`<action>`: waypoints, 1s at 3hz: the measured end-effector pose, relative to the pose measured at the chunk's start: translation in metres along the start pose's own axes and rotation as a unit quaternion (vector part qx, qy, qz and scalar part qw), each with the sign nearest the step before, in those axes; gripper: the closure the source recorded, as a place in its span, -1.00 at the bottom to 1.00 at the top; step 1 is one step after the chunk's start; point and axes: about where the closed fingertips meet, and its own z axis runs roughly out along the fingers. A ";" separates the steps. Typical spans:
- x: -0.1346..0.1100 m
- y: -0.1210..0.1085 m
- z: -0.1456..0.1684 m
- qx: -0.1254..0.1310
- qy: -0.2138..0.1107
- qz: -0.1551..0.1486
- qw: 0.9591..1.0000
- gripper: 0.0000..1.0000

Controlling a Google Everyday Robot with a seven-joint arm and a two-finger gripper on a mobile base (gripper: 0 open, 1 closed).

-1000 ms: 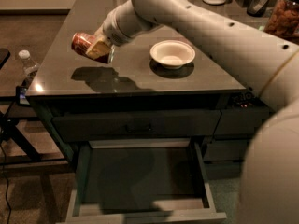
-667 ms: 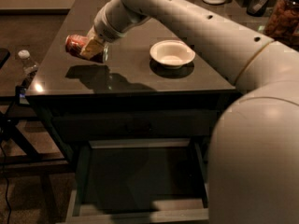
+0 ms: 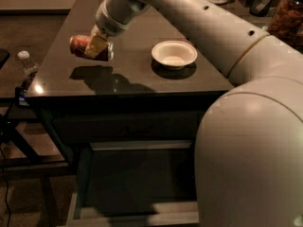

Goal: Pick coke can from middle drawer and place on counter

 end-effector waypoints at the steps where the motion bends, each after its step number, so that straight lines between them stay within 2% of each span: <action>1: -0.001 0.000 0.000 0.000 0.000 0.000 1.000 1.00; 2: 0.004 0.005 0.007 -0.008 0.007 0.001 1.000 1.00; 3: 0.023 0.016 0.017 -0.020 0.018 0.016 0.999 1.00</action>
Offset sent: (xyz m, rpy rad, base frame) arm -0.0054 -0.0006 -0.0175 -0.0343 0.0331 0.0044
